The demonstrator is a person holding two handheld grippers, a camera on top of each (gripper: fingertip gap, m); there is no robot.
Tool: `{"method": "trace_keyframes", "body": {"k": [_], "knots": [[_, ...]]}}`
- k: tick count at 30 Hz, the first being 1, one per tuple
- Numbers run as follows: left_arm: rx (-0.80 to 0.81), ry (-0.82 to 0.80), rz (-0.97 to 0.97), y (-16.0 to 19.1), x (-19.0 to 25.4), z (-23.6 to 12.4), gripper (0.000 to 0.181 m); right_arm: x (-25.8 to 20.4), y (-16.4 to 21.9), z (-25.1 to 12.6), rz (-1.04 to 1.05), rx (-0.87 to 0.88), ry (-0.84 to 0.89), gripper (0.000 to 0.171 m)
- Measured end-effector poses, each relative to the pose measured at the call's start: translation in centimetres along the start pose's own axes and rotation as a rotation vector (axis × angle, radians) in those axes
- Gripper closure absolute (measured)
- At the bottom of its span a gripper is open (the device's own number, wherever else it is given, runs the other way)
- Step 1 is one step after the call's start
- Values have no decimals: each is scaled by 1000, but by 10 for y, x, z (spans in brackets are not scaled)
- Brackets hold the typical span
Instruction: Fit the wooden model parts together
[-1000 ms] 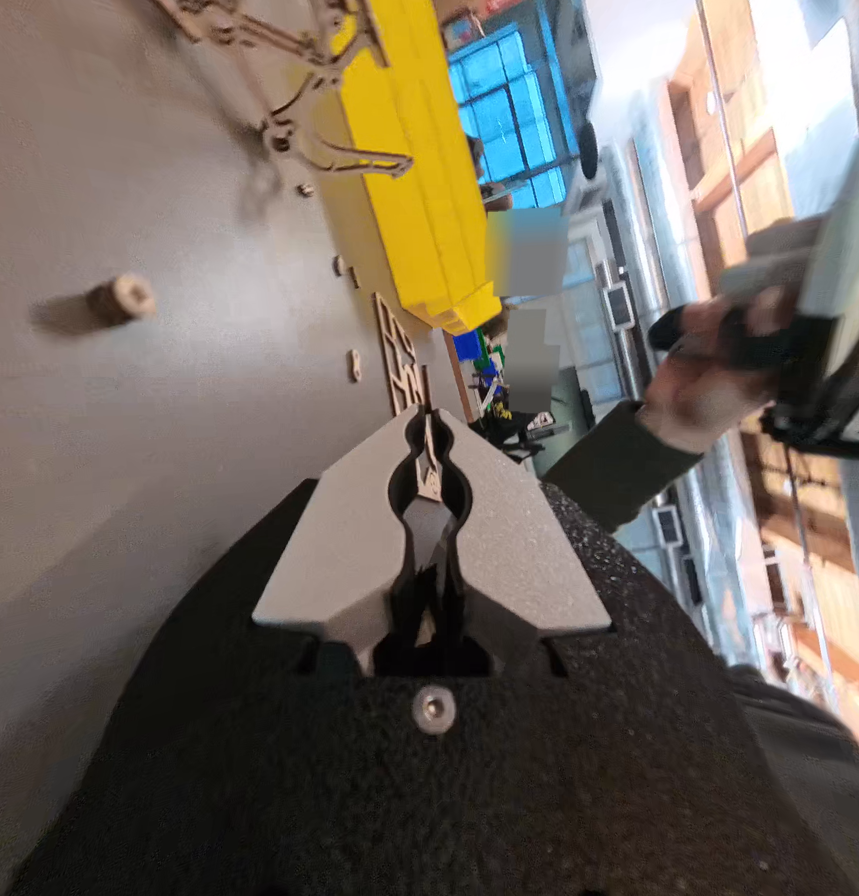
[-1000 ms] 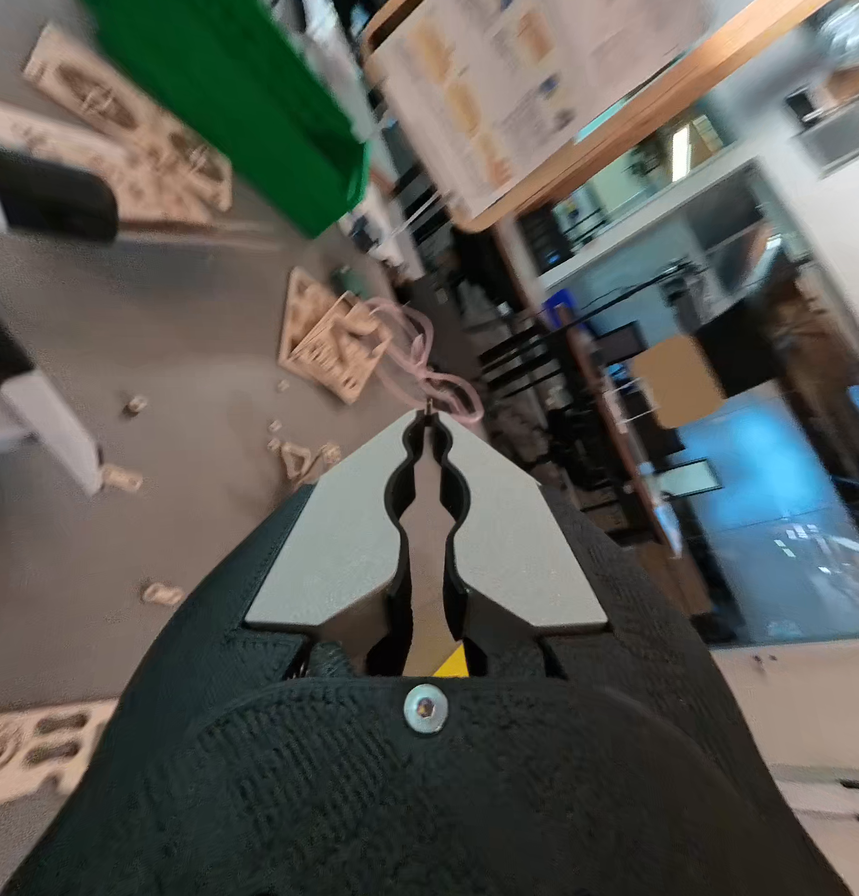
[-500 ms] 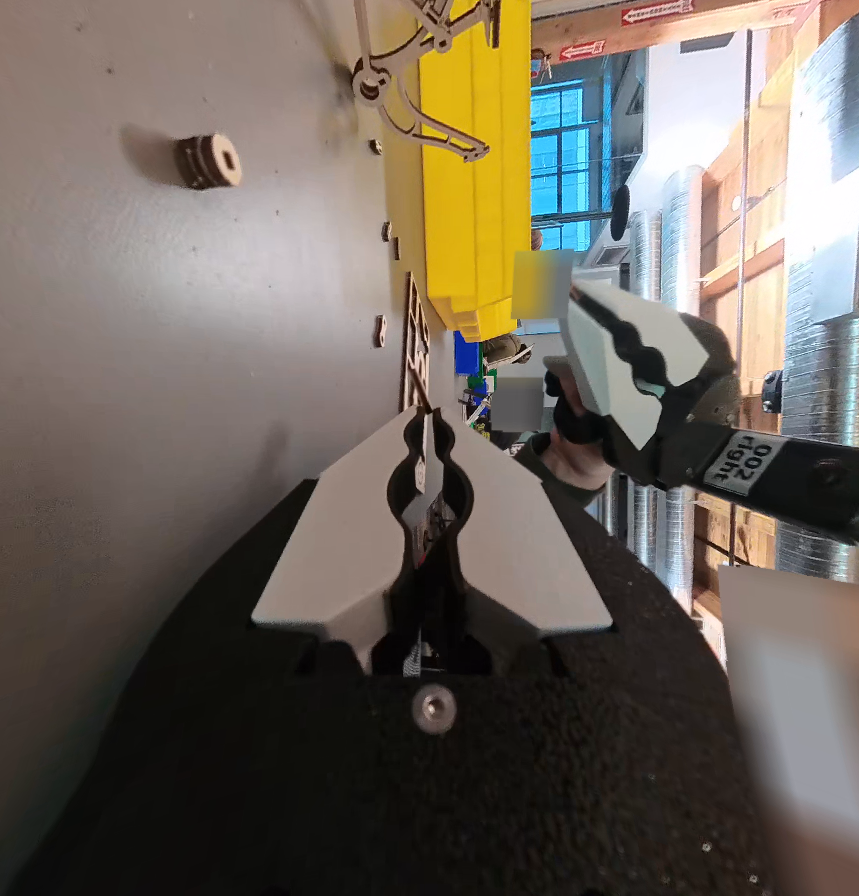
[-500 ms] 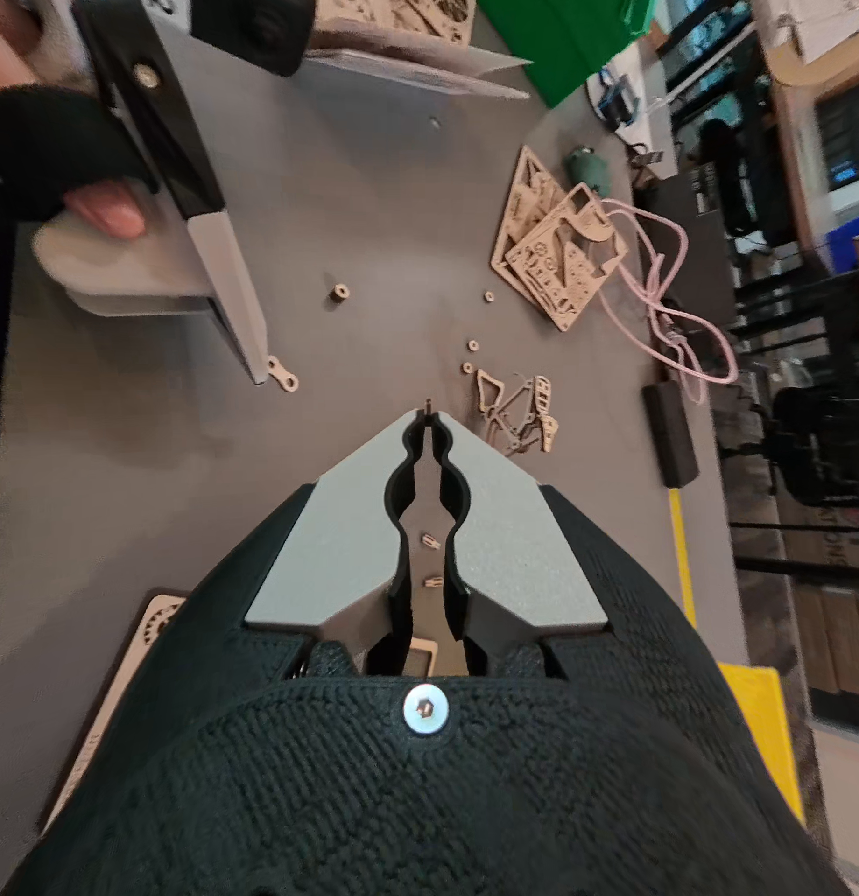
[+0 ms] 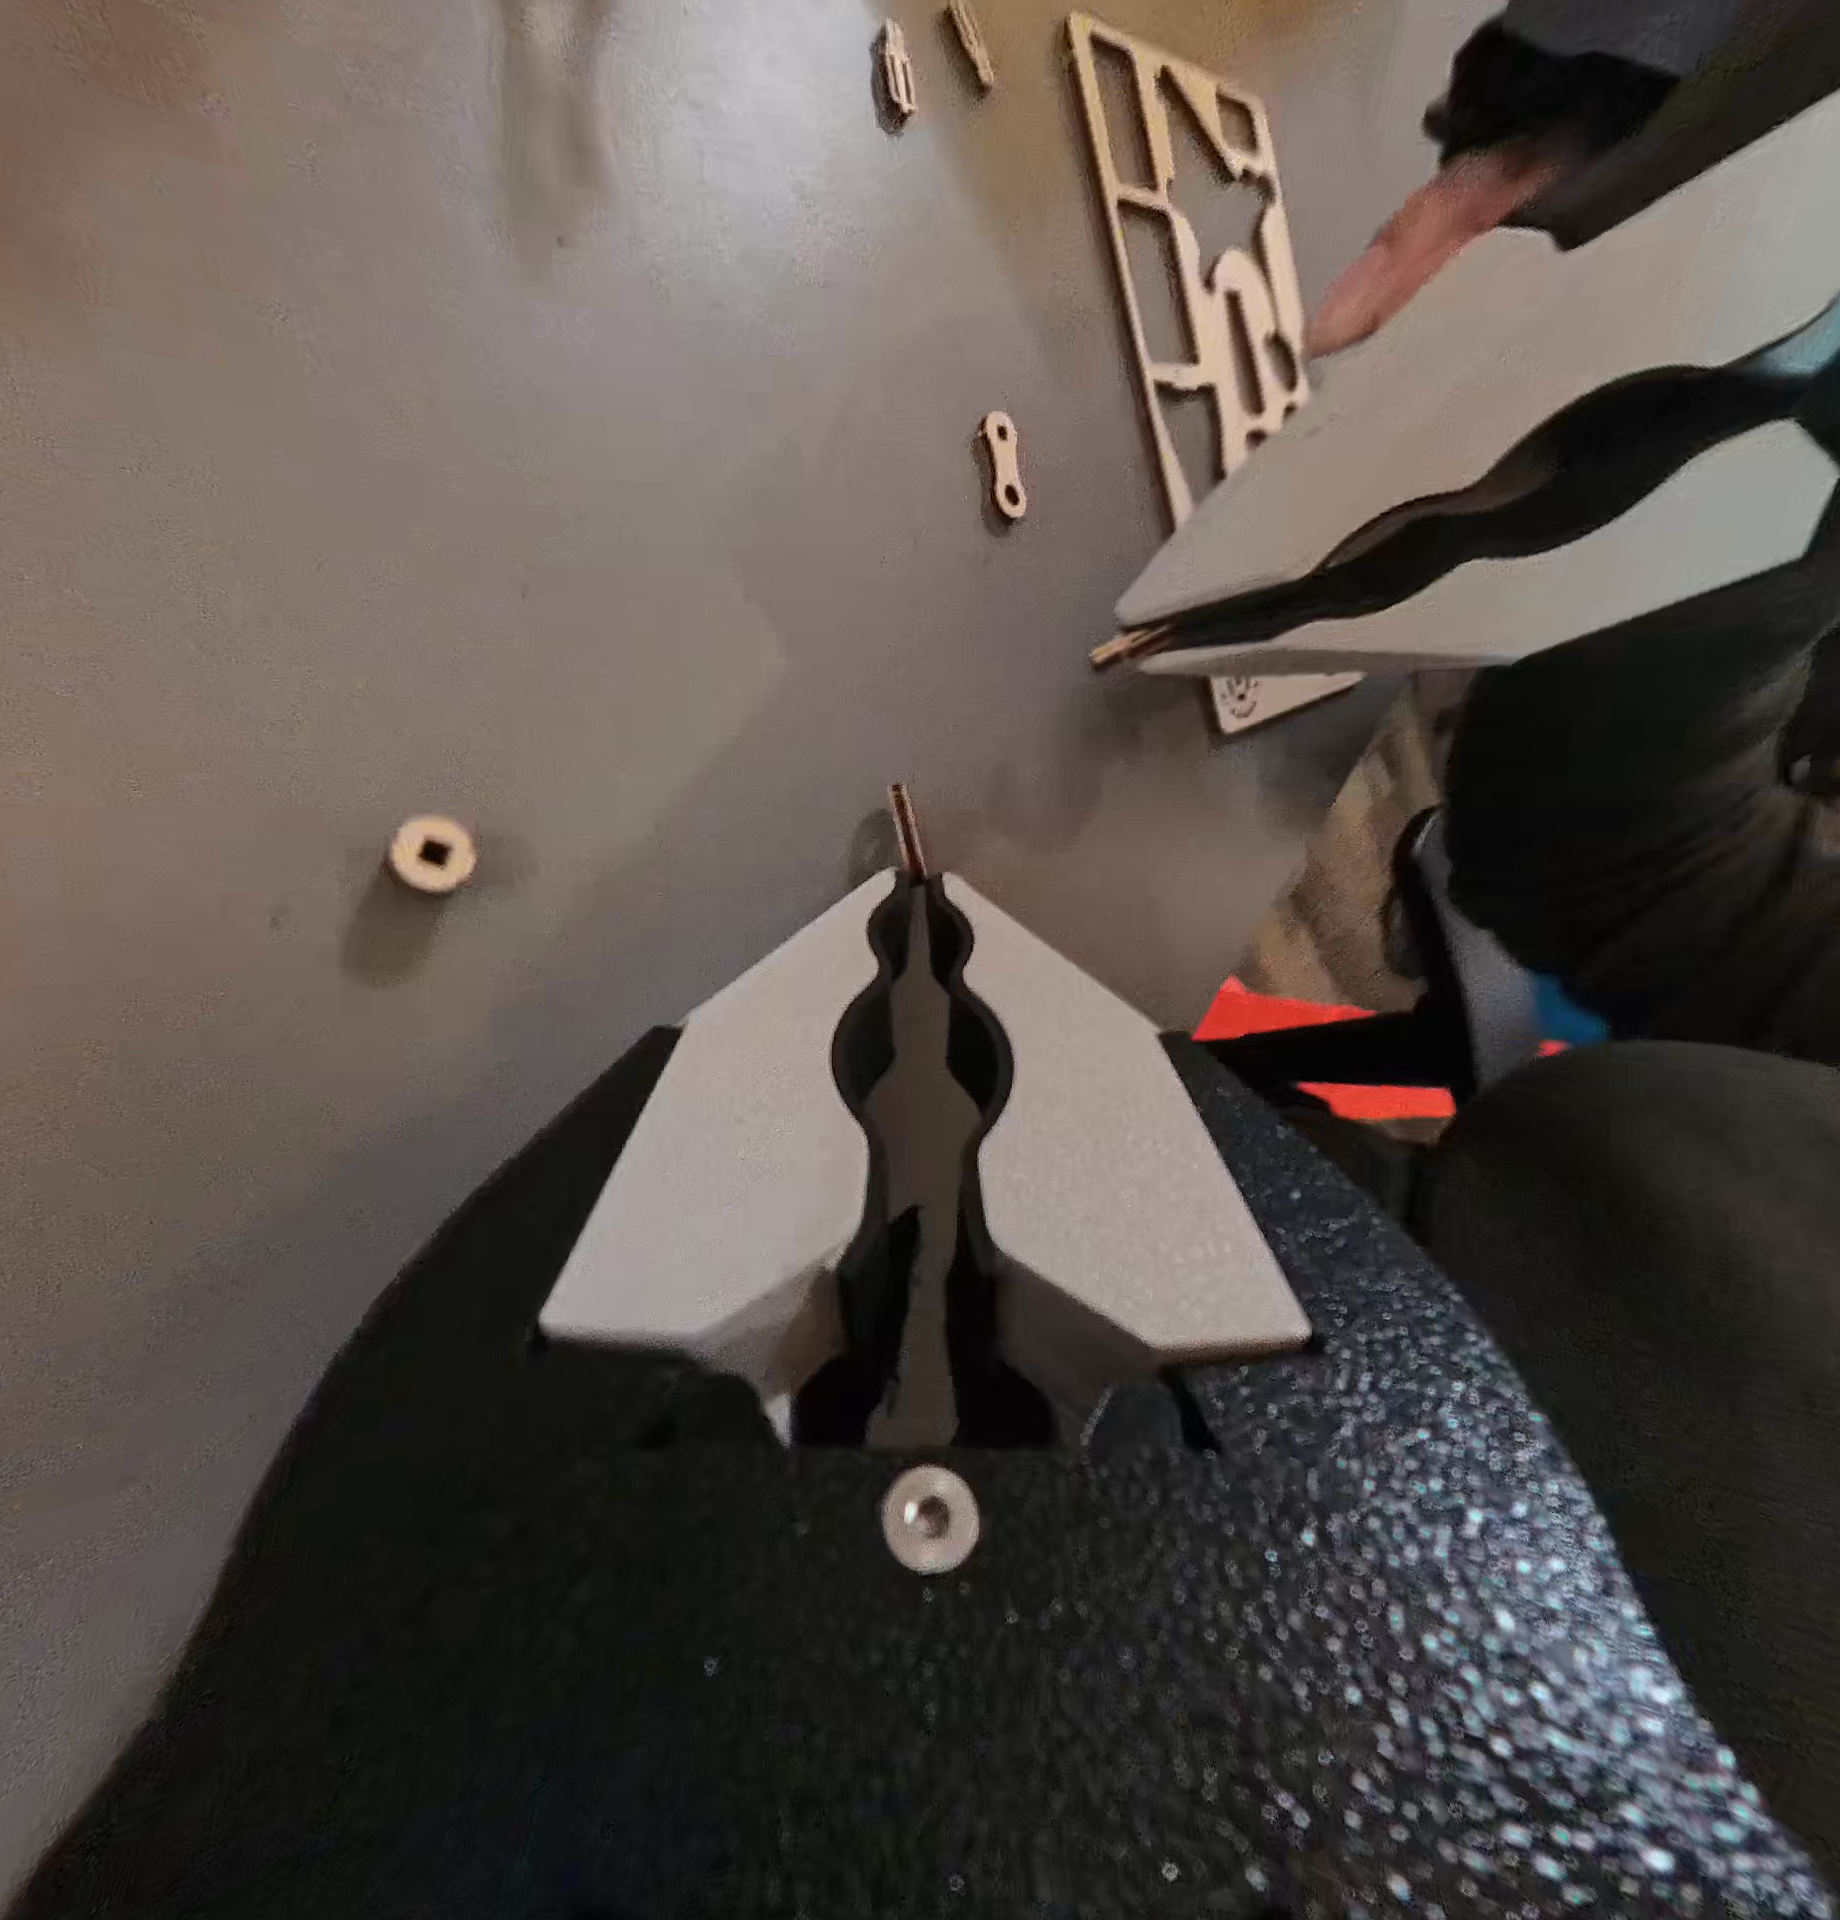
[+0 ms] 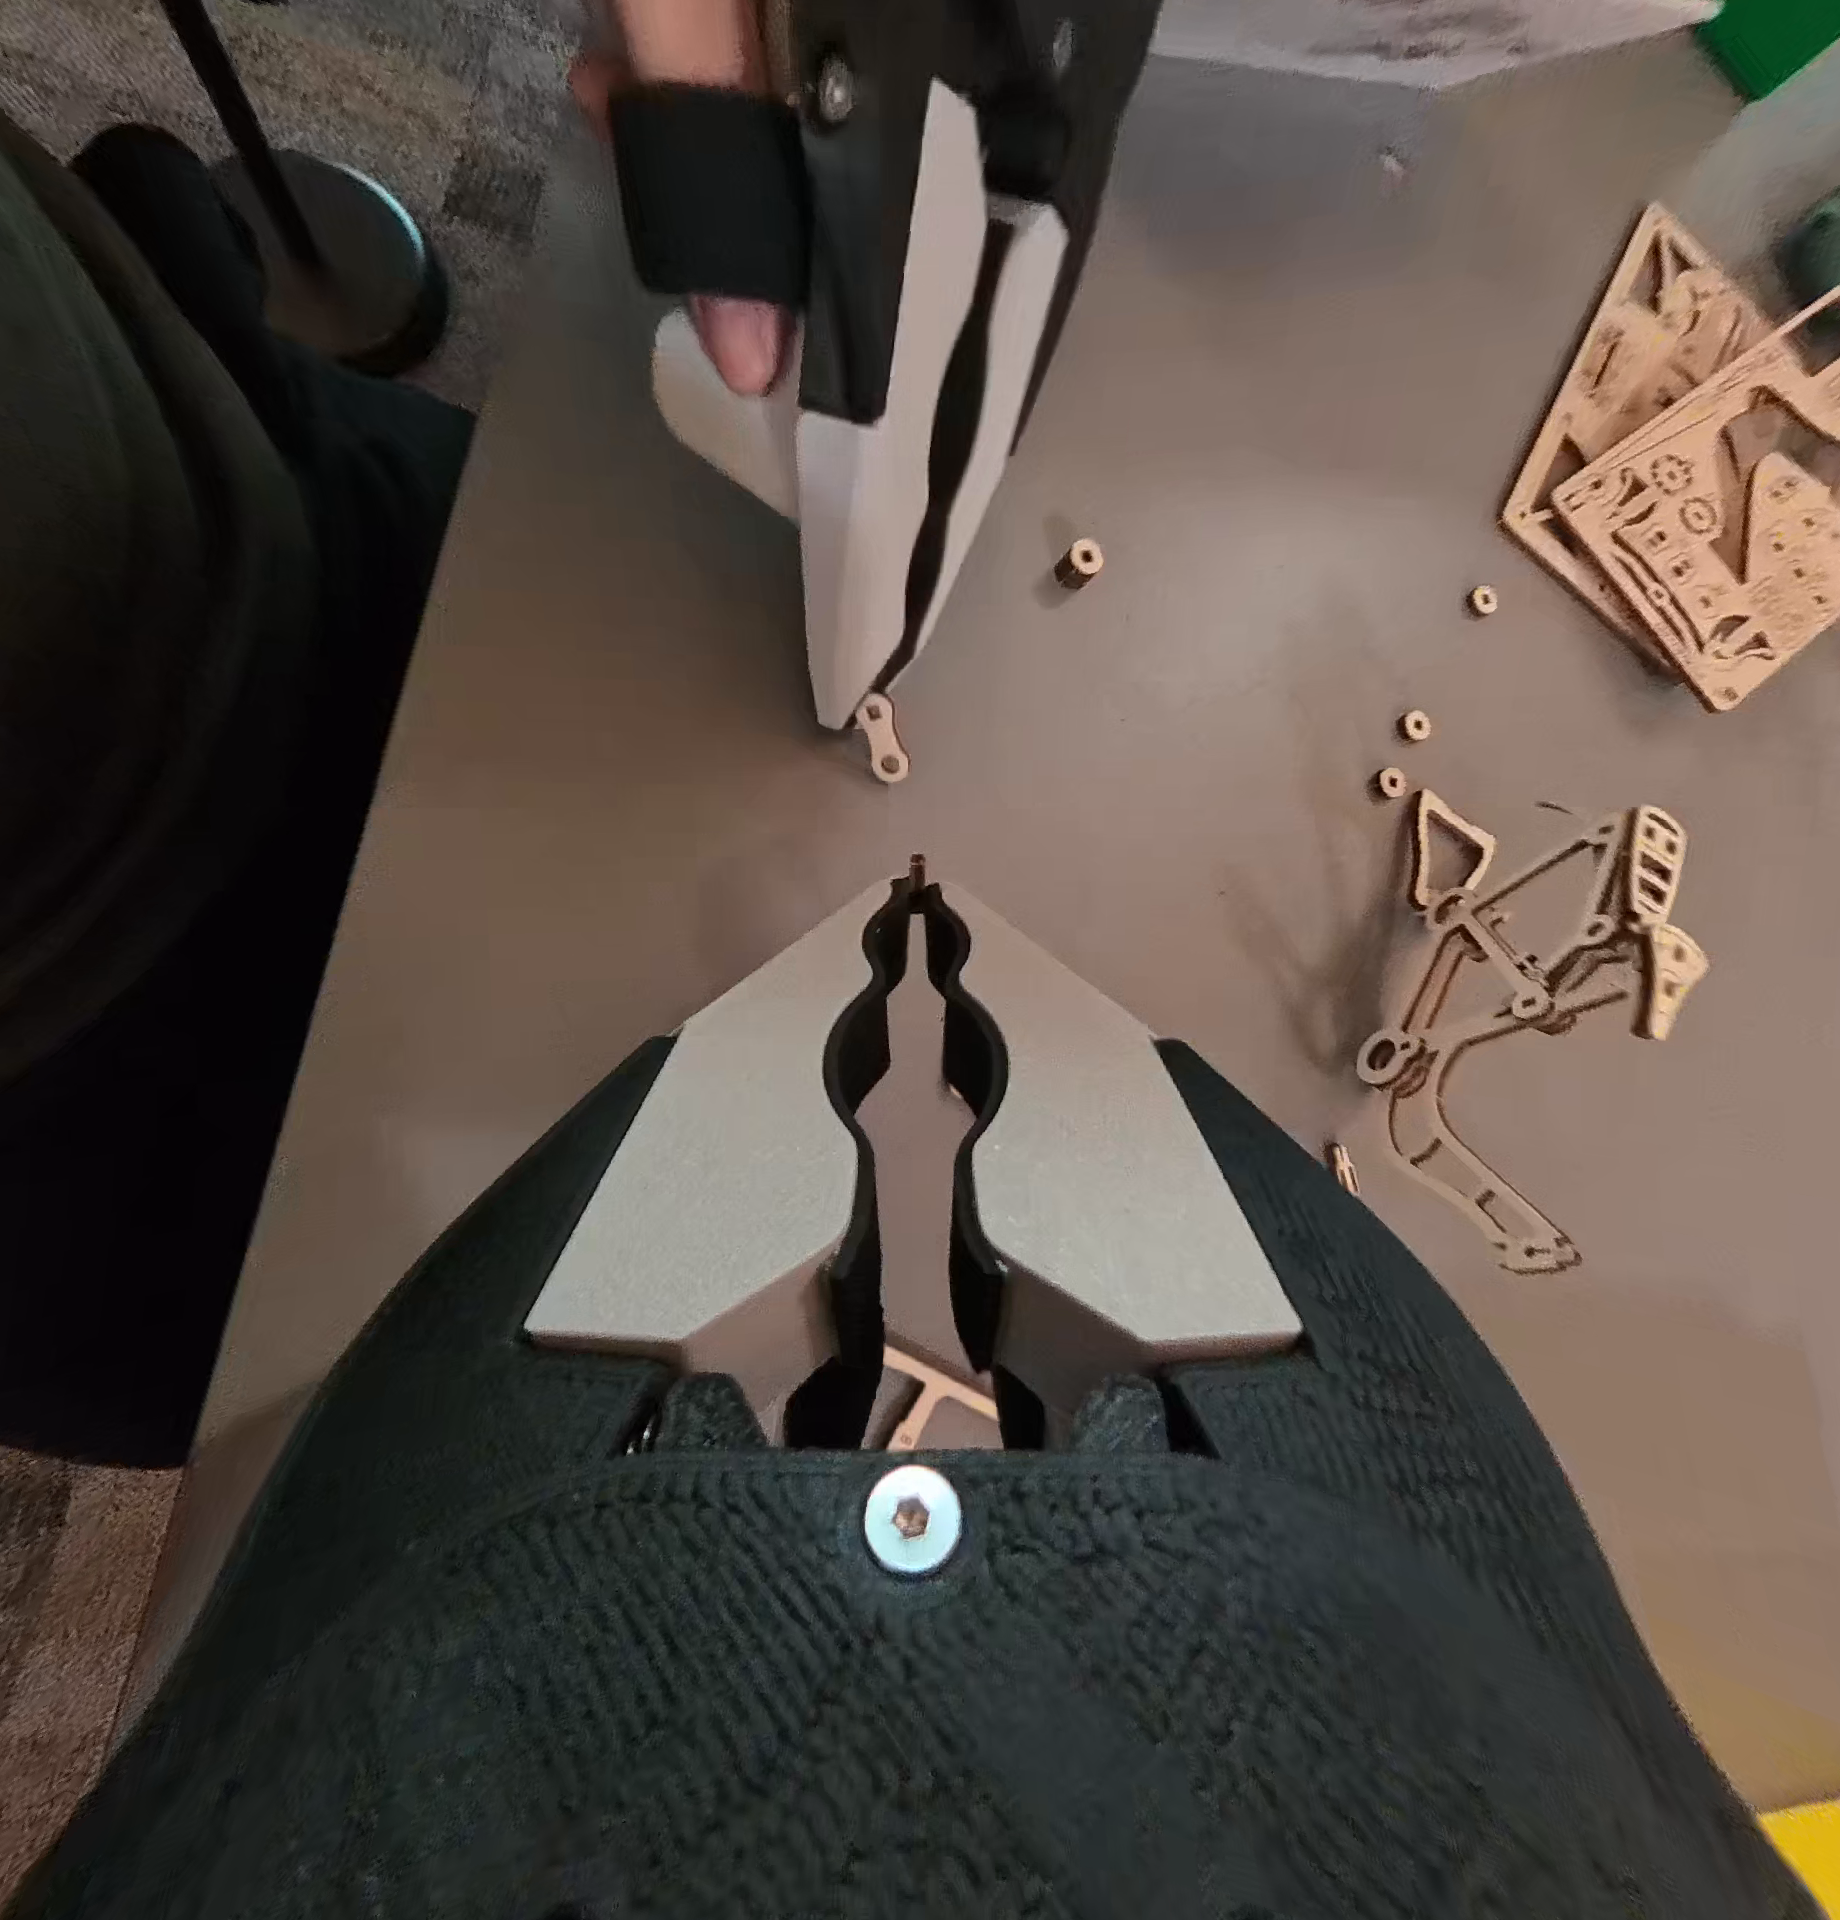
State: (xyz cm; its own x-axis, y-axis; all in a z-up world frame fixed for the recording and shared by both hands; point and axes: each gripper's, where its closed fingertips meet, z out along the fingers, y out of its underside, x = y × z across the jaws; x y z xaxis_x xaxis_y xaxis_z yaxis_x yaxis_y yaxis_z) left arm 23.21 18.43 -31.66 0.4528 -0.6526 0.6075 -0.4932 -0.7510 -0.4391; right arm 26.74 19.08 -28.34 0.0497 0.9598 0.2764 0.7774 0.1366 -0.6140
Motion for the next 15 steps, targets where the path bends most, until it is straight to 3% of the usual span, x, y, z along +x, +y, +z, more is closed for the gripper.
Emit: {"method": "trace_keyframes", "body": {"k": [1,6,12,15], "knots": [[-19,-18,28,-1,0,0,180,-1,1,3,-3,-13,-9,170],[1,-57,60,-12,-3,-2,164,-2,-5,18,2,-30,-58,170],[37,-27,6,-10,-5,-7,160,-1,-8,33,-40,-78,-77,170],[39,-15,15,-7,0,-14,140,2,-8,35,-32,-86,-73,170]]}}
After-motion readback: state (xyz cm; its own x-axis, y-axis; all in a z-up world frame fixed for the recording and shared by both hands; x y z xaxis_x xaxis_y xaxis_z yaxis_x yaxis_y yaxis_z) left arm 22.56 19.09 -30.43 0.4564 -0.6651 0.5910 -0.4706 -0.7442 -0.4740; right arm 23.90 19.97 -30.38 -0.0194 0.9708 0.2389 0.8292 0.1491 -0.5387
